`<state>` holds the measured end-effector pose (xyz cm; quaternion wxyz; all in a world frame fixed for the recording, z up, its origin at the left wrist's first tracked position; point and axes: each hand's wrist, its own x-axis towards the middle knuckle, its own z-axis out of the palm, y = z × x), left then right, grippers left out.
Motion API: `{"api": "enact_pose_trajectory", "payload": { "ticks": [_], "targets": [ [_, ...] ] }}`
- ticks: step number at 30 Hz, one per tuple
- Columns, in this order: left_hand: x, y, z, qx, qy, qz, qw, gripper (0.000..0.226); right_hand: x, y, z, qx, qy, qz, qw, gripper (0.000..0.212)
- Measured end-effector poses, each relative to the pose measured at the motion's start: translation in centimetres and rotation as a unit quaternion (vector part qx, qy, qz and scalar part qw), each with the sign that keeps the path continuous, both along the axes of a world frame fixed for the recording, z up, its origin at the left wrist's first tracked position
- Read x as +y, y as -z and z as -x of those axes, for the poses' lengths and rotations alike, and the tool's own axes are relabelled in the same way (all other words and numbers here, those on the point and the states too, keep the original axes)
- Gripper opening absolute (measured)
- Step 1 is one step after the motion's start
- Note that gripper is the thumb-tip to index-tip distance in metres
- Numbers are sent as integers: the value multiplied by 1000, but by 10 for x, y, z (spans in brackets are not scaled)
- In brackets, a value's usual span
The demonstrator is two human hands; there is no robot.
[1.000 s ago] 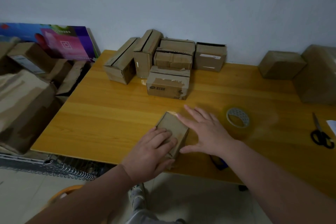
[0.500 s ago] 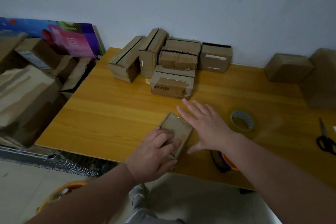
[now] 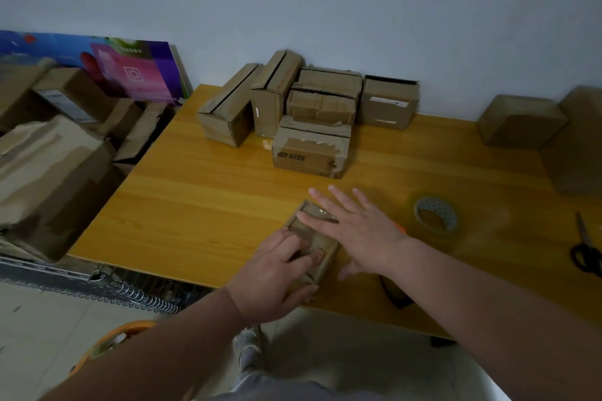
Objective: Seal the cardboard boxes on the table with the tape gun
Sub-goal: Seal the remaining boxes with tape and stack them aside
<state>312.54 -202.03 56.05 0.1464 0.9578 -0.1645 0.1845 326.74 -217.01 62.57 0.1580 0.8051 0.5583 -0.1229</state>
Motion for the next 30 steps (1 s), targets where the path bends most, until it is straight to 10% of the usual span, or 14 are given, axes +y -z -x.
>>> {"api": "enact_pose_trajectory", "payload": {
  "ticks": [20, 30],
  "targets": [
    [-6, -25, -8, 96, -102, 58, 988, 50, -32, -7, 3, 65, 139, -149, 977, 83],
    [11, -50, -46, 334, -358, 361, 793, 120, -56, -7, -13, 146, 266, -177, 936, 68]
  ]
}}
